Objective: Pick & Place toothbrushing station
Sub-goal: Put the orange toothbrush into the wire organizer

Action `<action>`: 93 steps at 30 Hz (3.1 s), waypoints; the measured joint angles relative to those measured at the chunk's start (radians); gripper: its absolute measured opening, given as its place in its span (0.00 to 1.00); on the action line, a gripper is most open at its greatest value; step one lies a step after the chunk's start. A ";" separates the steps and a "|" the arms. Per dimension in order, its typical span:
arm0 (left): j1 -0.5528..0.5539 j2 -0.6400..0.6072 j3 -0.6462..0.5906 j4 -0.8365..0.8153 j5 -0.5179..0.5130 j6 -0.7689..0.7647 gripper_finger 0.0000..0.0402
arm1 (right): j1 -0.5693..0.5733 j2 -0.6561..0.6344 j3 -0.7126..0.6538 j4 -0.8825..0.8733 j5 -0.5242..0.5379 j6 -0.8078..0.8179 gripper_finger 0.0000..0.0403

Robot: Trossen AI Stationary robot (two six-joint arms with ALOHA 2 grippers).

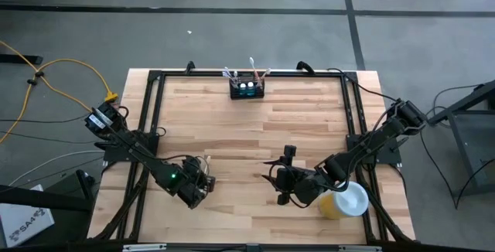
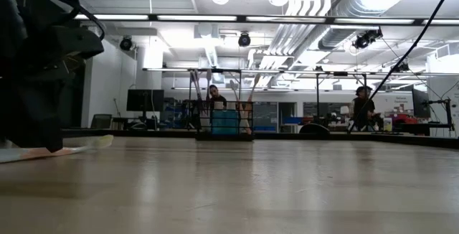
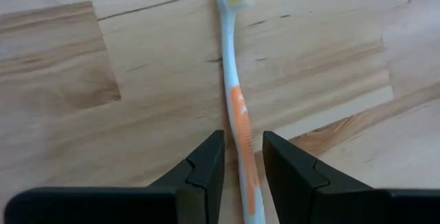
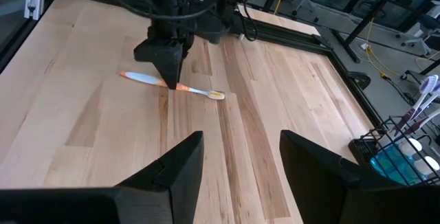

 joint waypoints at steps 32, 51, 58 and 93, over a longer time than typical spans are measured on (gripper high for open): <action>0.026 0.091 0.031 0.009 0.183 0.068 0.16 | 0.000 0.000 0.000 0.017 0.001 0.001 0.46; 0.057 0.093 0.026 -0.008 0.091 0.210 0.01 | 0.000 0.000 0.000 0.018 0.000 0.003 0.46; 0.021 0.094 0.026 0.018 -0.002 0.210 0.01 | 0.000 0.000 0.000 0.017 0.000 0.001 0.46; 0.123 0.066 0.030 0.105 0.057 0.488 0.27 | 0.000 0.000 0.000 0.013 0.000 0.003 0.46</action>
